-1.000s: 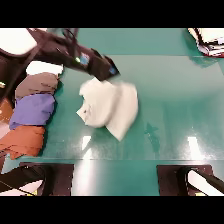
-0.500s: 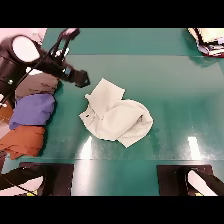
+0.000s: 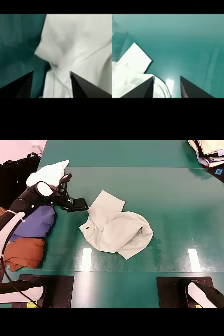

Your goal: Fold the shirts.

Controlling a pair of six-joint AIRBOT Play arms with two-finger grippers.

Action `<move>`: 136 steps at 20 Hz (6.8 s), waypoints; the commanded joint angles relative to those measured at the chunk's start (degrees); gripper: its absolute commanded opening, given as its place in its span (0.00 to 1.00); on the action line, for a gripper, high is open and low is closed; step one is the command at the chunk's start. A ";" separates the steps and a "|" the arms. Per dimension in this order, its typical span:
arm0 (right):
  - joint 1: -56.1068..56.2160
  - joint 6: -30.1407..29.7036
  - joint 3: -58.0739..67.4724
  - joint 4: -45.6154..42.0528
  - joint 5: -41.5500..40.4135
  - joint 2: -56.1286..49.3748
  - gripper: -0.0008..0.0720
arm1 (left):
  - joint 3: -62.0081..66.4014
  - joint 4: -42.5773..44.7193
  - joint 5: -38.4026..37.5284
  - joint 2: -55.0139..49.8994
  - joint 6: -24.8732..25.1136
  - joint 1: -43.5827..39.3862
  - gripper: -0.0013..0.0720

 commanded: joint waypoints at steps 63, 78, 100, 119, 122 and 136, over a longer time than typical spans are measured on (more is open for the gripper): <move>17.68 7.67 25.90 -14.29 13.11 -23.65 0.04 | 38.34 9.94 -12.90 9.33 5.35 1.99 0.05; 20.55 6.32 25.99 -18.10 10.05 -44.46 0.55 | 39.41 12.13 -29.83 -12.90 1.64 6.23 0.77; 7.30 4.02 -14.27 -18.01 8.48 -10.38 0.55 | -41.24 -7.19 -13.66 29.88 0.72 3.45 0.77; -22.97 0.48 -37.22 -11.47 2.91 -8.17 0.53 | -29.00 -8.70 -5.29 29.88 -0.04 2.71 0.05; -22.34 -1.20 -40.70 -6.93 -2.27 -10.64 0.53 | -28.89 -8.70 -5.53 29.88 -0.07 2.71 0.05; -7.69 -1.77 -26.69 -7.87 -2.73 -17.40 0.04 | -19.71 -5.05 -9.46 29.94 -0.66 2.71 0.05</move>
